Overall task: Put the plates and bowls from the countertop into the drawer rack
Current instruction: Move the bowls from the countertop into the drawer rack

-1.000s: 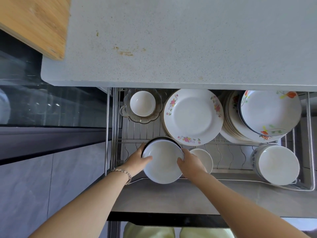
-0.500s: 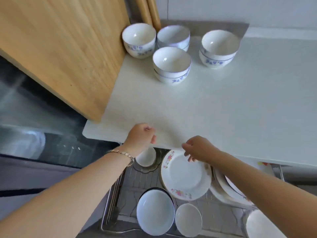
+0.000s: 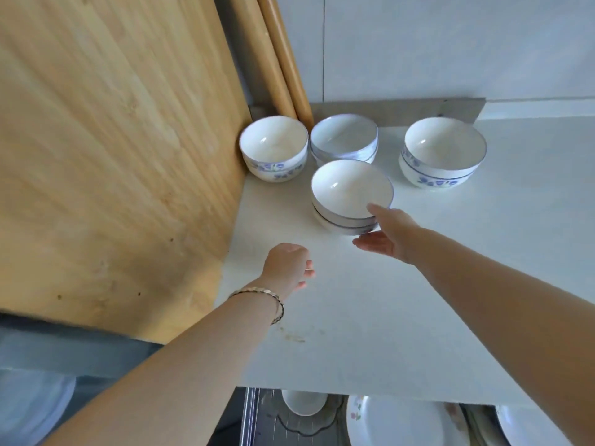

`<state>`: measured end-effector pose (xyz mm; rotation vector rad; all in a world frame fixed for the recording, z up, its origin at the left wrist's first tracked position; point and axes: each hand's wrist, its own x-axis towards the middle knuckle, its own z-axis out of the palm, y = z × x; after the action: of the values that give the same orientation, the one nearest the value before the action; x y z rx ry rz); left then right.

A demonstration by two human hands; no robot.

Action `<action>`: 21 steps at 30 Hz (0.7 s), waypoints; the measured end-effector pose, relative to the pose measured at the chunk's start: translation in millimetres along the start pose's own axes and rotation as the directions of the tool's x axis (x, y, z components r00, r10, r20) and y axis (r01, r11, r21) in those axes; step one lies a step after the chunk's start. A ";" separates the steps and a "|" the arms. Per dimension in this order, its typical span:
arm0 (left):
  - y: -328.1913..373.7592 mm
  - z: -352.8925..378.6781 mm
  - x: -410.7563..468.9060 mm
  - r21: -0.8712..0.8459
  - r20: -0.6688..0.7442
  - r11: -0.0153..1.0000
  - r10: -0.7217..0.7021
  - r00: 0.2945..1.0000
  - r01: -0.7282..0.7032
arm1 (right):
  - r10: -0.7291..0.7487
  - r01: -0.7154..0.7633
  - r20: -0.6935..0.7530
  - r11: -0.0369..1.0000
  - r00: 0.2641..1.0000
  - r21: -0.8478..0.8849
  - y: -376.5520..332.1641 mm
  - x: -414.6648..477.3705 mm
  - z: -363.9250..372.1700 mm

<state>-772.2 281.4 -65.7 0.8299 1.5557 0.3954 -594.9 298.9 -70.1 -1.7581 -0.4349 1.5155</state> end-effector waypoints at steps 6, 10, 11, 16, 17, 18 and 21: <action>3.2 4.1 4.3 -0.026 0.016 0.995 0.098 0.995 -0.097 | -0.070 0.066 -0.075 0.996 0.995 -0.053 12.2 -5.4 -4.1; 5.2 22.6 -17.2 0.026 0.035 0.982 0.185 0.982 -0.186 | -0.068 0.061 -0.061 0.991 0.996 -0.120 43.3 -45.5 -40.6; 3.5 30.3 -26.6 0.089 0.067 0.975 0.199 0.978 -0.205 | -0.061 0.053 -0.045 0.988 0.997 -0.145 52.3 -59.8 -53.4; -33.3 81.0 -84.1 0.354 0.204 0.901 0.186 0.961 -0.250 | -0.041 0.050 0.041 0.962 0.998 -0.269 96.7 -143.0 -134.2; -43.6 92.0 -96.4 0.381 0.232 0.888 0.177 0.956 -0.257 | -0.051 0.064 0.051 0.952 0.997 -0.300 106.4 -159.6 -152.6; -53.8 104.1 -110.7 0.409 0.273 0.871 0.169 0.947 -0.273 | -0.060 0.075 0.056 0.937 0.997 -0.340 116.2 -176.3 -171.1; -90.8 142.3 -150.2 0.486 0.377 0.799 0.175 0.910 -0.355 | -0.071 0.085 0.048 0.883 0.996 -0.461 147.5 -223.1 -224.7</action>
<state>-664.3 83.9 -45.1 1.4997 1.2544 -0.0020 -467.0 -22.6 -22.3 -2.0475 -0.9372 1.4622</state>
